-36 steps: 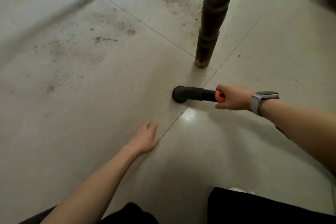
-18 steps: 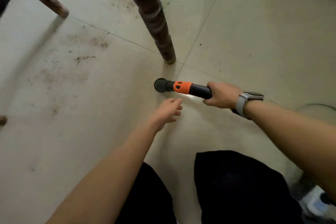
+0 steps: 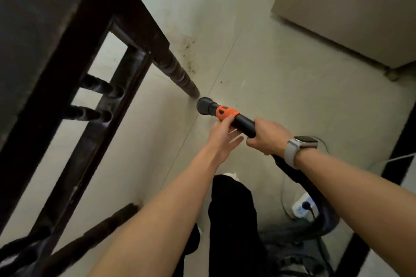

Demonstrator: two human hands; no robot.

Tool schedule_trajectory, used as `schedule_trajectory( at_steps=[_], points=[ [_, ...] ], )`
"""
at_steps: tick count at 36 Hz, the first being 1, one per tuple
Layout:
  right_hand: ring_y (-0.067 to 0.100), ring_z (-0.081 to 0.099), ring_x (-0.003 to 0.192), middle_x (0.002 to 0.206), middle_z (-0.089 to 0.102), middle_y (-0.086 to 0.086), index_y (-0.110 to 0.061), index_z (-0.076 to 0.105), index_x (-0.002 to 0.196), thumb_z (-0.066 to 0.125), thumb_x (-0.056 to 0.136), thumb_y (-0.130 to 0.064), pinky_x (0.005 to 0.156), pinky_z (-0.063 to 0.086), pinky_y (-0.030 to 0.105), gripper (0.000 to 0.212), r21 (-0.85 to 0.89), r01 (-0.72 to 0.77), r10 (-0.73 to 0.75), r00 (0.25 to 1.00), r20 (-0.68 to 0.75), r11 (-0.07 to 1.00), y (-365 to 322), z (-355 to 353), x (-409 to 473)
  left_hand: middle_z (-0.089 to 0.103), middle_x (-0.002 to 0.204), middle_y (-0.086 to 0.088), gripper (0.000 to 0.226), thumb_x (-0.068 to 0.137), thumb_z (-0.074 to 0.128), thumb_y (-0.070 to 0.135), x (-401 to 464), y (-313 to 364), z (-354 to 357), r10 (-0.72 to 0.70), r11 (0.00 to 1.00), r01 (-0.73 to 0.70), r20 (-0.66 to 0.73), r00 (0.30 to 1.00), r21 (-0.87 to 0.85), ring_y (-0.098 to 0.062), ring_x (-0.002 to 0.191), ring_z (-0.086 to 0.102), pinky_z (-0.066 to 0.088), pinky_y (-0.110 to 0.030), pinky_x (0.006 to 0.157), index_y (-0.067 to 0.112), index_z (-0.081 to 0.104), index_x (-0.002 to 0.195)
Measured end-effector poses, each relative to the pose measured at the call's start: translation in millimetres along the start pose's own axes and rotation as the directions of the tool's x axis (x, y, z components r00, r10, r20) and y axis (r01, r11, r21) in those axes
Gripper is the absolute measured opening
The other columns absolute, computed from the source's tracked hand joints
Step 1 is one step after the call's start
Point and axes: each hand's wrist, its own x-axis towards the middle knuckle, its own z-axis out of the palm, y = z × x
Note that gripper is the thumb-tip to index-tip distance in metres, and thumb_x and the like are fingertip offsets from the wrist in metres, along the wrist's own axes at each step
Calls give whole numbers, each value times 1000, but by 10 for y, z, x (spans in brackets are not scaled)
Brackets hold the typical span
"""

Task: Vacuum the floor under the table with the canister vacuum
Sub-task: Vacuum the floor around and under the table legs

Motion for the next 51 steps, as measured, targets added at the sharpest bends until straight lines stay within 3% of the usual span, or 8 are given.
schedule_trajectory(
  at_steps=[7, 17, 21, 29, 33, 36, 44, 51],
  points=[
    [21, 63, 53, 81, 65, 8, -12, 48, 97, 56, 83, -23, 58, 54, 30, 20, 53, 26, -22, 997, -73, 998, -283, -1253, -251, 59, 122, -12, 40, 95, 56, 24, -403, 986, 738, 129, 985, -133, -43, 991, -113, -20, 88, 65, 54, -30, 66, 13, 44, 132],
    [28, 67, 57, 75, 61, 9, -10, 49, 92, 56, 83, -17, 53, 54, 33, 13, 346, 91, -34, 985, -169, 934, -948, -2896, -231, 59, 113, -5, 44, 93, 60, 19, -842, 2758, 1380, 361, 928, -356, 29, 932, -105, -26, 103, 62, 55, -24, 62, 18, 38, 131],
    [25, 65, 57, 77, 61, 9, -8, 49, 101, 56, 86, -17, 53, 54, 32, 19, 366, 125, -68, 984, -164, 922, -1227, -3501, -42, 59, 120, -8, 46, 92, 62, 20, -837, 3414, 1507, 434, 897, -429, 29, 900, -110, -26, 105, 63, 56, -27, 72, 21, 38, 131],
    [23, 63, 53, 75, 60, 6, -11, 49, 96, 56, 86, -19, 47, 50, 25, 14, 217, 271, -228, 952, -203, 938, -1932, -4780, 503, 59, 113, -6, 47, 93, 60, 22, -839, 4736, 1673, 539, 808, -537, -65, 840, -242, -20, 93, 64, 56, -26, 72, 16, 38, 135],
    [25, 64, 54, 74, 61, 6, -10, 49, 99, 57, 86, -19, 53, 55, 32, 18, 196, 301, -269, 947, -175, 933, -2135, -5130, 735, 59, 115, -7, 46, 94, 59, 22, -788, 5182, 1734, 549, 795, -560, -114, 828, -234, -20, 93, 63, 55, -25, 70, 15, 39, 134],
    [23, 65, 57, 76, 61, 5, -13, 49, 99, 57, 87, -21, 60, 57, 36, 17, 150, 309, -296, 950, -102, 939, -2217, -5340, 936, 59, 107, -3, 46, 94, 59, 21, -679, 5361, 1765, 544, 781, -568, -164, 823, -258, -20, 93, 63, 55, -26, 71, 17, 38, 134],
    [19, 62, 53, 73, 58, 2, -8, 47, 102, 56, 88, -20, 47, 47, 24, 20, -18, 410, -409, 912, 10, 912, -2472, -5665, 1584, 62, 112, -8, 46, 93, 60, 22, -243, 5716, 1763, 500, 712, -606, -349, 793, -355, -26, 102, 64, 56, -29, 75, 15, 42, 135],
    [32, 66, 71, 86, 62, 10, -8, 46, 102, 56, 86, -25, 65, 57, 41, 25, -221, 456, -447, 890, 94, 862, -2782, -5403, 2113, 64, 111, -9, 43, 93, 59, 24, 188, 5668, 1378, 416, 654, -617, -474, 776, -437, -25, 99, 65, 56, -31, 80, 15, 46, 133]
  ],
)
